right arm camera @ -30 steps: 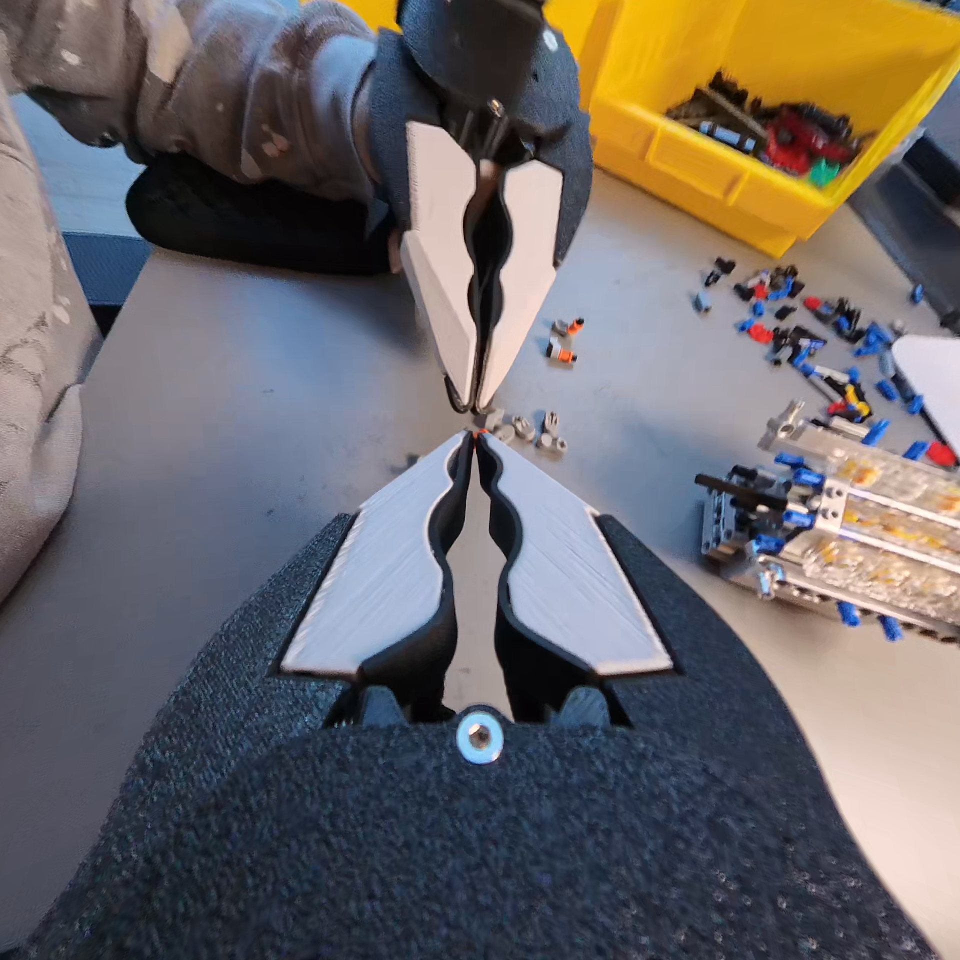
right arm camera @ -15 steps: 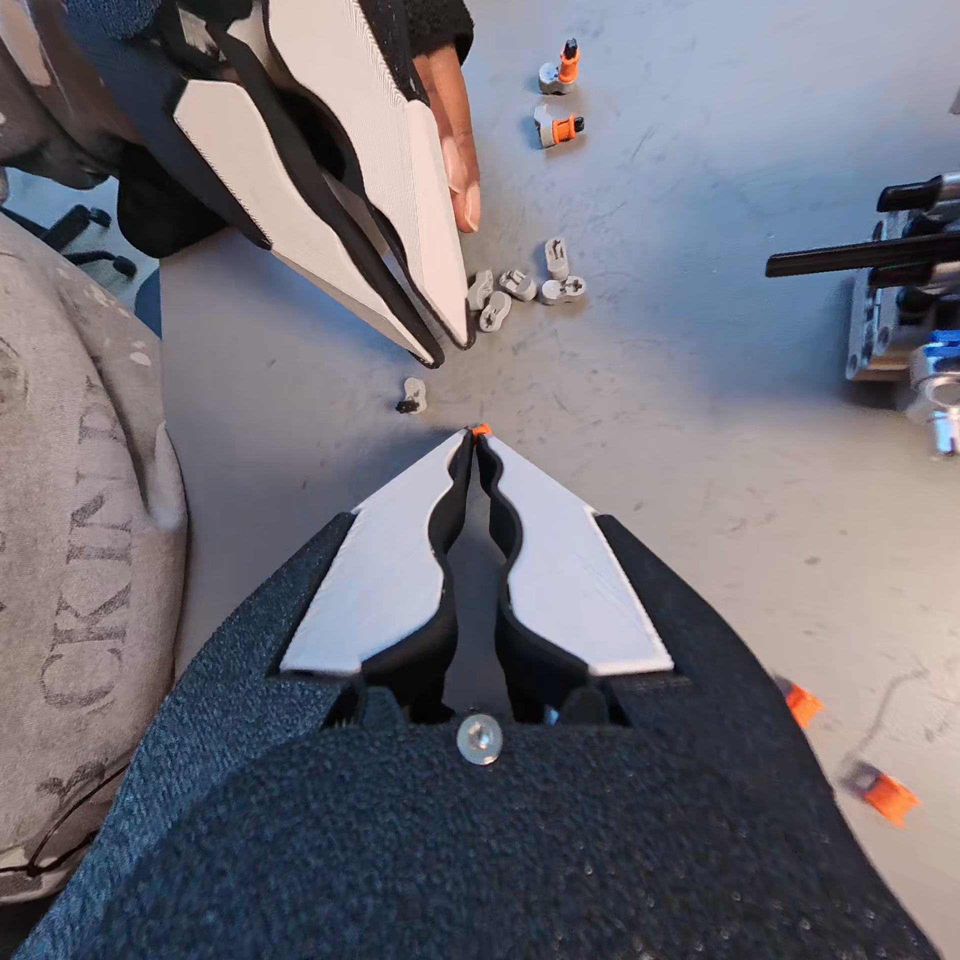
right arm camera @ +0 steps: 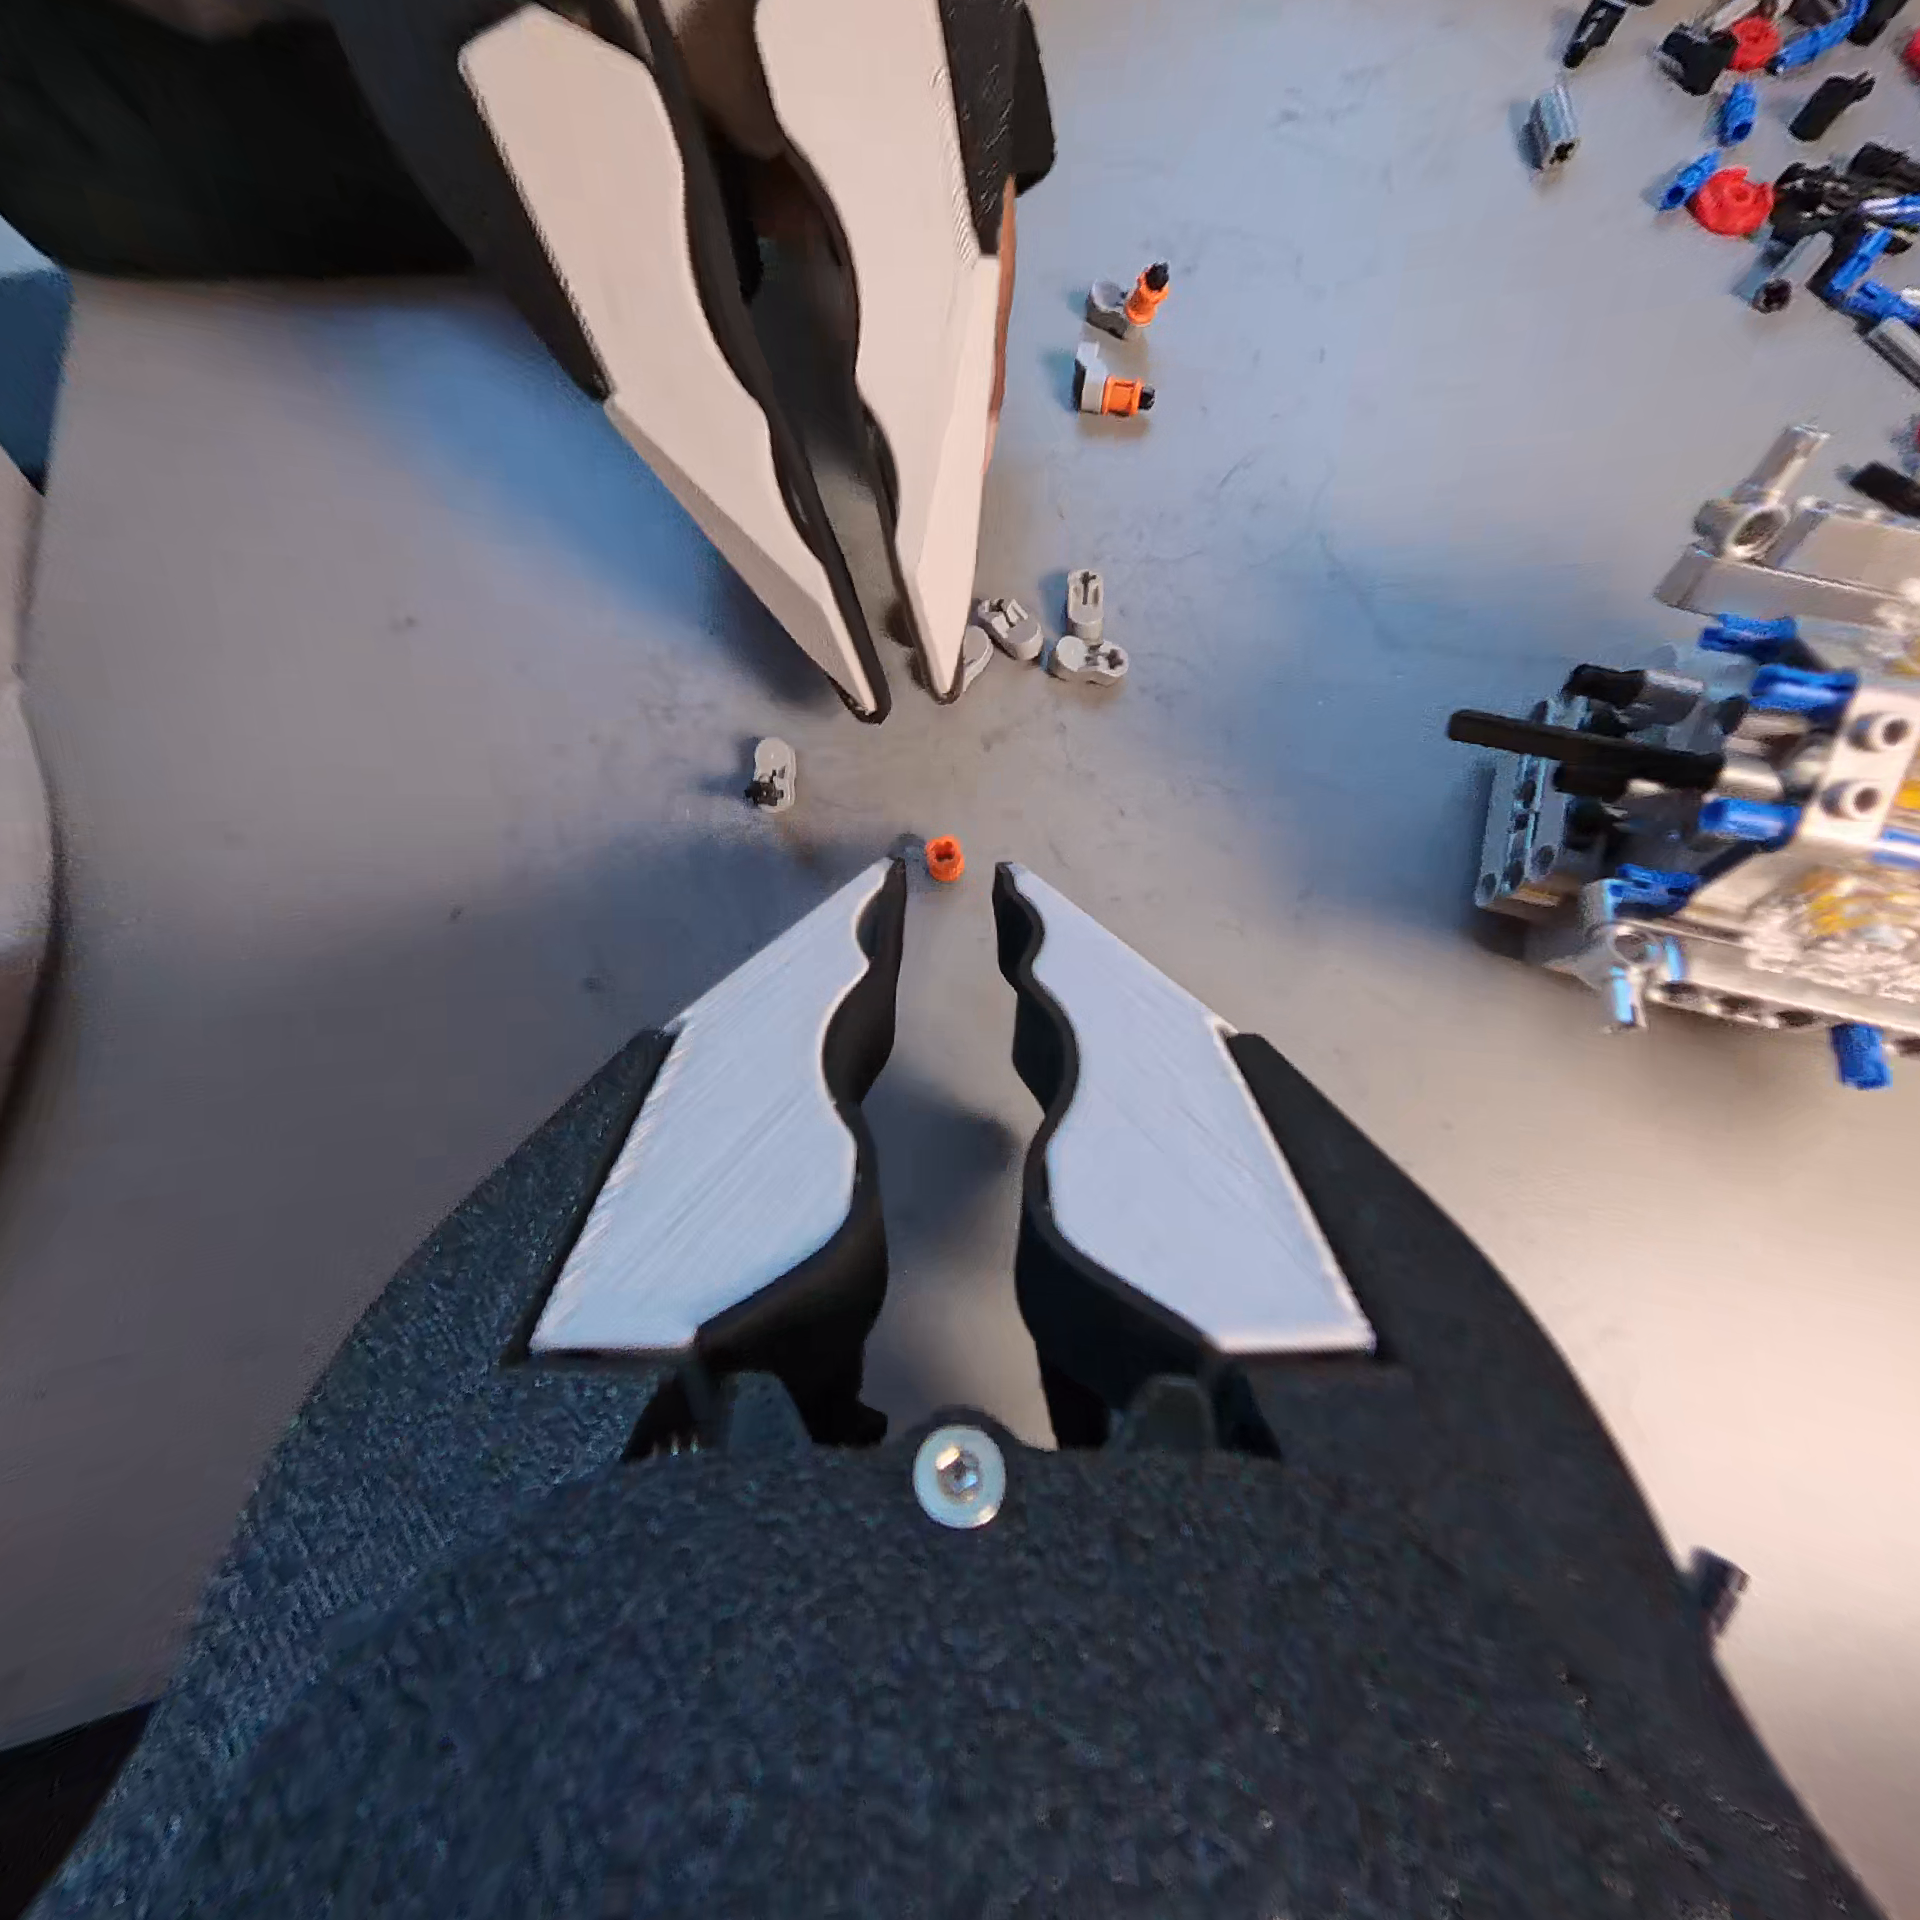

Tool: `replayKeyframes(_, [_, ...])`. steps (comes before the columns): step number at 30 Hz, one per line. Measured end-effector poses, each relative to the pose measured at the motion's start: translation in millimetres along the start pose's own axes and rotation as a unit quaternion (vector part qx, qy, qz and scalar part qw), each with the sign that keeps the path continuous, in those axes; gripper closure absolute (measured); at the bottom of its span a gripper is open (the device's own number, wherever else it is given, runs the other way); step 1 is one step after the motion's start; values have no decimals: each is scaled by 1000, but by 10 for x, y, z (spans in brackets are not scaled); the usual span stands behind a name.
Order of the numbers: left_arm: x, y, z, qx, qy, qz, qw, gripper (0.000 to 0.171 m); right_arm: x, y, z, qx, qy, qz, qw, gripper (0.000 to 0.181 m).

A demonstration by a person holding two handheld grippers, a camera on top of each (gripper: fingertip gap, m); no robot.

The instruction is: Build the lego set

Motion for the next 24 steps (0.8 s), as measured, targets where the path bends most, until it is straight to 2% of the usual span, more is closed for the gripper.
replayKeyframes(10, [25, -12, -73, 43, -7, -13, 999, 160, 1, 34, 113, 5, 19, -13, 1000, 167])
replayKeyframes(24, [57, -9, -64, 42, 4, -12, 999, 159, -15, 34, 136, 17, 23, -8, 1000, 174])
Point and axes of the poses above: each gripper's, where its closed fingertips meet, z out along the fingers, x out of its underside, y = z × x across the jaws, the point moved 5 cm from there along -z, back along the fingers, and after that the axes turned 6 degrees about -x, right-handed, at the moved point
